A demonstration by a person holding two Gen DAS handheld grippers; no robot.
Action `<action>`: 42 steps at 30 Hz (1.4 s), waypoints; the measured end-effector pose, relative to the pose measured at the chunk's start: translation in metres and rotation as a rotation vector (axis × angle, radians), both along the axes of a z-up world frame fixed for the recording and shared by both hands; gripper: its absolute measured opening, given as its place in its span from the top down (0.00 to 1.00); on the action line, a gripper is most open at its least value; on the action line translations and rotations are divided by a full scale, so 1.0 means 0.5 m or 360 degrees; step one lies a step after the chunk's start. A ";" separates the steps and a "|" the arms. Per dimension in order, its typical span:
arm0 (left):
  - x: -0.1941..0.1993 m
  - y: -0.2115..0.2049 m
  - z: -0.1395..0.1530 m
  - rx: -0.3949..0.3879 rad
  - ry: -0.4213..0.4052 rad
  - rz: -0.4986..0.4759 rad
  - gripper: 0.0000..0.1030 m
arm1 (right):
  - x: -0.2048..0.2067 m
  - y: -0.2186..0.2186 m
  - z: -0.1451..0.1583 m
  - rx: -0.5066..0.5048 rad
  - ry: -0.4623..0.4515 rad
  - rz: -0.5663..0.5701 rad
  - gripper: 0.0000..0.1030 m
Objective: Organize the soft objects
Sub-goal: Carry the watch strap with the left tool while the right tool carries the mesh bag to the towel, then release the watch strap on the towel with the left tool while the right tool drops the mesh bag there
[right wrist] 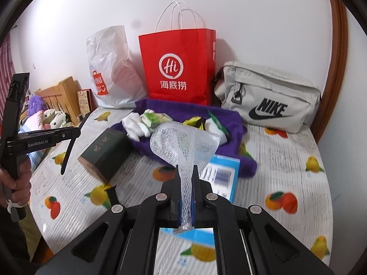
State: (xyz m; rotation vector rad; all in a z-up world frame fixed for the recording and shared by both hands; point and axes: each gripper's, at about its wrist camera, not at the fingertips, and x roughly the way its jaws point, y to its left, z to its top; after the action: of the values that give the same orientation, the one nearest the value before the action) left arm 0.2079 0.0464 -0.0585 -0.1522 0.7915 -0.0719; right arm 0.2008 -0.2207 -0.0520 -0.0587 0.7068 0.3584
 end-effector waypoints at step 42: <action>0.383 0.023 -0.104 -0.0198 0.0224 0.0046 0.80 | 0.407 0.058 -0.123 -0.0006 0.0271 0.0017 0.91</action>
State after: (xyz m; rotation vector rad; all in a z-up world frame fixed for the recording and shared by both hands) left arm 0.3994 0.0578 -0.1105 -0.2892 0.9256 -0.0838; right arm 0.4043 -0.1915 -0.1138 -0.0359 0.8760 0.3753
